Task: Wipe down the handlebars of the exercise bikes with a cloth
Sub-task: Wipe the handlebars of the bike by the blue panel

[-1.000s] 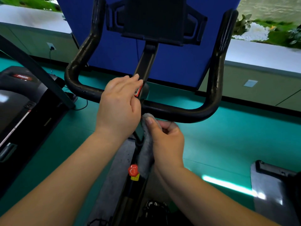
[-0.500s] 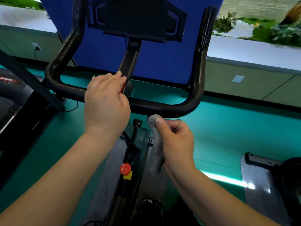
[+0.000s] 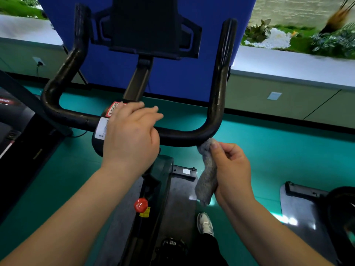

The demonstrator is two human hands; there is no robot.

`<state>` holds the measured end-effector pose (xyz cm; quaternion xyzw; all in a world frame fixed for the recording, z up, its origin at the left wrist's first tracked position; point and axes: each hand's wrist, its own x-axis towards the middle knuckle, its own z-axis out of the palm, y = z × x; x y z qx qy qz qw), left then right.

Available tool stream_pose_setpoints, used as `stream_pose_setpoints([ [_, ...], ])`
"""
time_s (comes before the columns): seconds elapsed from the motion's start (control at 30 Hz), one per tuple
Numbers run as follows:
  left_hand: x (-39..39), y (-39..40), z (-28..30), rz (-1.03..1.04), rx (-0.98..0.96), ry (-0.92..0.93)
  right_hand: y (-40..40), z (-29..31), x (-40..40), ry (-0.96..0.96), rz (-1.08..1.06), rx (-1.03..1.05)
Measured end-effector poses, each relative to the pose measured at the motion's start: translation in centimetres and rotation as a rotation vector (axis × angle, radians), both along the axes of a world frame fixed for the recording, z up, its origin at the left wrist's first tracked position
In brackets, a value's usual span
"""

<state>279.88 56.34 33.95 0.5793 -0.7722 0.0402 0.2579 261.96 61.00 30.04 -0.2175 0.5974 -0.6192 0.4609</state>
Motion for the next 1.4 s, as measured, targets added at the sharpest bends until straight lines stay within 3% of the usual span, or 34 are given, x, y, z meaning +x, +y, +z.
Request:
stream_pose_setpoints([
  [0.3,-2.8,0.6,0.6,-0.017,0.093,-0.067,-0.5,-0.5,-0.7,-0.05,0.067,0.056],
  [0.53,-4.2,0.1,0.6,-0.073,0.135,0.002,-4.7,1.7,-4.0,-0.103,-0.024,-0.012],
  [0.73,-4.9,-0.2,0.4,-0.05,0.127,0.007,-1.7,0.9,-2.7,-0.021,0.08,0.028],
  [0.9,-5.0,-0.3,0.3,-0.032,0.124,-0.006,-5.6,2.6,-4.3,-0.014,0.021,-0.067],
  [1.1,-5.1,-0.2,0.2,-0.026,0.088,-0.04,-3.2,2.9,-3.6,0.404,0.109,-0.217],
  [1.23,-5.1,-0.3,0.0,-0.021,0.058,-0.04,-3.0,2.1,-4.4,0.642,0.2,-0.432],
  [1.4,-5.1,-0.2,-0.1,-0.02,0.052,-0.038,-6.5,2.8,-5.7,0.733,0.203,-0.39],
])
